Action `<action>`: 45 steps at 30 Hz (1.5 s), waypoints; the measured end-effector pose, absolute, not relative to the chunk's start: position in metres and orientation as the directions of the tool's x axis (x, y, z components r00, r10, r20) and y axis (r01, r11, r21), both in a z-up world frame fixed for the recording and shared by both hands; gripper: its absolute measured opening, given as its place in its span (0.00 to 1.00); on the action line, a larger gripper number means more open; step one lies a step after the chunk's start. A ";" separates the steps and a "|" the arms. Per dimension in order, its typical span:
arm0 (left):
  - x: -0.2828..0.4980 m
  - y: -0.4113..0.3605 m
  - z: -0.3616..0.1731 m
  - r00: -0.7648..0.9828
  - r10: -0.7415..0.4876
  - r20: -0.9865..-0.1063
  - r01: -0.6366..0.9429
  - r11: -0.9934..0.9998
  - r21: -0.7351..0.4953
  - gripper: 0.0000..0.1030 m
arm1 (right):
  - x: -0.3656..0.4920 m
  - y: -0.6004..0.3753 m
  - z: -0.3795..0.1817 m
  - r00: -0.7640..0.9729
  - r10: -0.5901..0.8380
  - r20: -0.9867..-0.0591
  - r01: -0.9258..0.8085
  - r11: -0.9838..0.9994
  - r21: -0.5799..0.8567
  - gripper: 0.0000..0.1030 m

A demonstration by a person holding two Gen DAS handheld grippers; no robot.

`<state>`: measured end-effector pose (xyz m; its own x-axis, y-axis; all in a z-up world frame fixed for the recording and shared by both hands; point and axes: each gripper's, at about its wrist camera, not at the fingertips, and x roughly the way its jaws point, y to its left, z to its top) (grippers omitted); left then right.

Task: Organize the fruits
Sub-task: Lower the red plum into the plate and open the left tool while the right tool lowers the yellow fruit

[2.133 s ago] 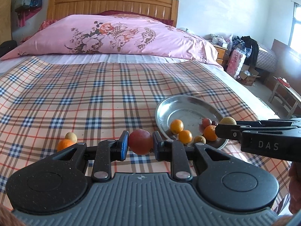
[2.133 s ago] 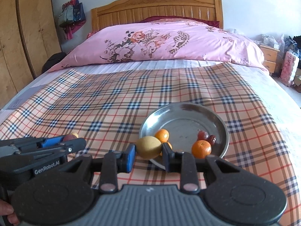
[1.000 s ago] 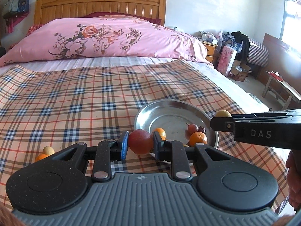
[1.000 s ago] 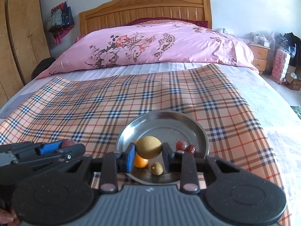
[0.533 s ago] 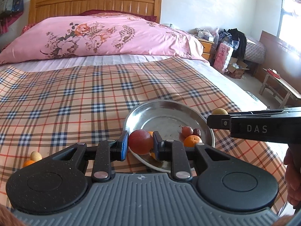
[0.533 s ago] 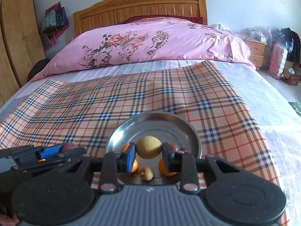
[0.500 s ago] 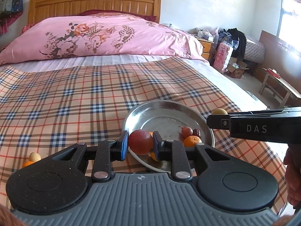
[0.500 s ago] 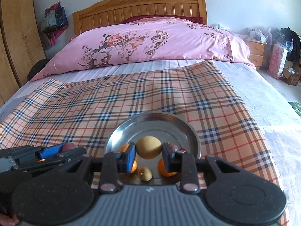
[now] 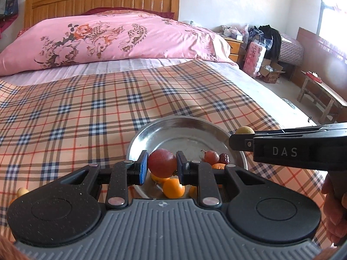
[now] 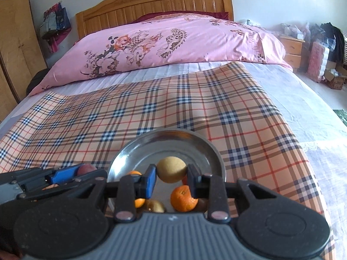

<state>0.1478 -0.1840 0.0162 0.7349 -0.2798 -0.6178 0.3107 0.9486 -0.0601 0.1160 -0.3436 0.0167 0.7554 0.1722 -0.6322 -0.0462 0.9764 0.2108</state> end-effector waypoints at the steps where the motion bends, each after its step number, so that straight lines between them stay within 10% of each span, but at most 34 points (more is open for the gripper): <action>1: 0.150 -0.186 0.016 0.734 -0.281 -0.619 0.312 0.948 -0.060 0.26 | 0.119 -0.344 0.016 0.754 0.172 -0.634 -0.046 0.977 0.210 0.27; 41: 0.219 -0.208 -0.025 0.682 -0.286 -0.673 0.327 0.942 -0.068 0.27 | 0.193 -0.359 -0.033 0.694 0.203 -0.691 0.017 0.955 0.297 0.28; 45: 0.217 -0.203 -0.022 0.694 -0.292 -0.658 0.321 0.944 -0.081 0.54 | 0.191 -0.359 -0.031 0.700 0.210 -0.683 0.014 0.952 0.307 0.30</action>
